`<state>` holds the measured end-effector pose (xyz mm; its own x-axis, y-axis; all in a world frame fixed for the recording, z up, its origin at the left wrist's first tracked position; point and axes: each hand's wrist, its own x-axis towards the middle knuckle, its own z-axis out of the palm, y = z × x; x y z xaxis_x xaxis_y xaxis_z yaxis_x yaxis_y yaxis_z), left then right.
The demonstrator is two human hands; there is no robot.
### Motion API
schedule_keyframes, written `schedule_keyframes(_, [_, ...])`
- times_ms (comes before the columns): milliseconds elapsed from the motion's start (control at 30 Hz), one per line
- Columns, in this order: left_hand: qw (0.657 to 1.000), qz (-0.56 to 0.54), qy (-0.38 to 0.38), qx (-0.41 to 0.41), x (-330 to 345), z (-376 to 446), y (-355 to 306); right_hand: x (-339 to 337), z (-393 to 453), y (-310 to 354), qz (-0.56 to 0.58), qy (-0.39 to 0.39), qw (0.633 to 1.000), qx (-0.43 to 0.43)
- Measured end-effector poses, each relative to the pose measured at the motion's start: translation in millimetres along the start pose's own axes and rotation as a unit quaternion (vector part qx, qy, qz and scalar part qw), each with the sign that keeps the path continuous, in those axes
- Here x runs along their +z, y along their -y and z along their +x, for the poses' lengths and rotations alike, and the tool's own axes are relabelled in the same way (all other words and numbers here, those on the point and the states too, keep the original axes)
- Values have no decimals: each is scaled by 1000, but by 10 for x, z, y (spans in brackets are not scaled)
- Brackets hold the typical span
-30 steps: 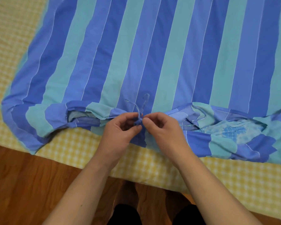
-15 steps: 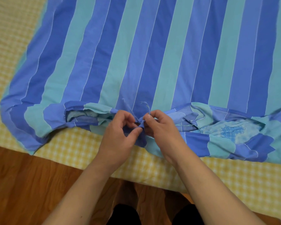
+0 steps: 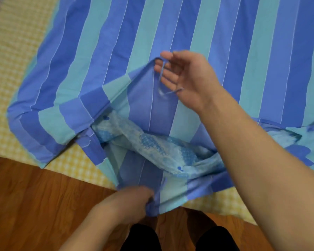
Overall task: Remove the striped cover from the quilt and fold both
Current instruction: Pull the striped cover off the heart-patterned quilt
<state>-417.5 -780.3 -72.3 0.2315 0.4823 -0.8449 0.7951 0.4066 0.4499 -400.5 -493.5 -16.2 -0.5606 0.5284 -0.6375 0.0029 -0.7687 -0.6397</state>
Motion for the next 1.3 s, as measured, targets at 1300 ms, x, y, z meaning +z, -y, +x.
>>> schedule_keyframes(1300, [900,-320,-244,-168,333,-694,2084,-291,-615,-1605,-825,-212,519,-68])
